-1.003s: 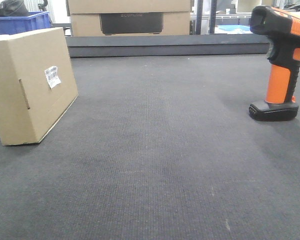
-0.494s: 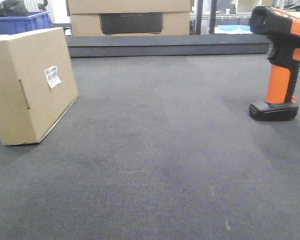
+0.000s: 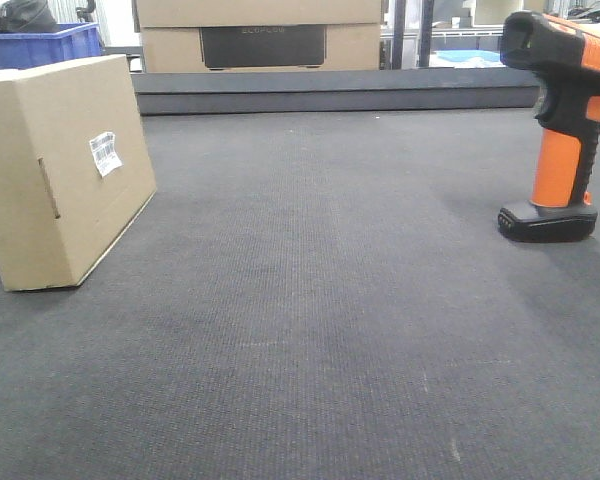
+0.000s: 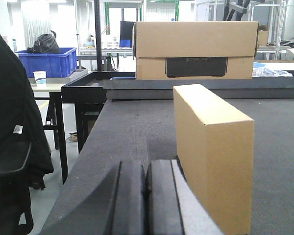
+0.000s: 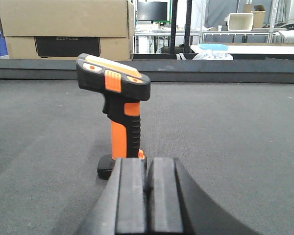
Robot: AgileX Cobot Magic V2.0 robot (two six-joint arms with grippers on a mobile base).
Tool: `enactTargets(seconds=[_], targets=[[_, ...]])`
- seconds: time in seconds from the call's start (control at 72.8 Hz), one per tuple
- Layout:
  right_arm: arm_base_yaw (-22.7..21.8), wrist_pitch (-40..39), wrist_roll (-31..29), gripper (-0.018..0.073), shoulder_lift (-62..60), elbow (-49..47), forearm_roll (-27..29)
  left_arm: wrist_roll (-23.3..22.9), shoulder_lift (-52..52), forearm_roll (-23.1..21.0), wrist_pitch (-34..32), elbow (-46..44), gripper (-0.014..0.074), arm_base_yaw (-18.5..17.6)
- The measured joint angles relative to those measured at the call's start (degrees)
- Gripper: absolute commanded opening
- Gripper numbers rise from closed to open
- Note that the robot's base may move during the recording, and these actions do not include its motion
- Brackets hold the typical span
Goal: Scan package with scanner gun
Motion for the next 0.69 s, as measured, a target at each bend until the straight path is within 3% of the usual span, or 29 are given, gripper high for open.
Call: enactTargets(seconds=[0.687], targets=[[0.00, 0.00, 0.00, -0.0162, 0.00, 0.00, 0.00, 0.11, 0.00, 0.00, -0.32, 0.00, -0.0111, 0.00]])
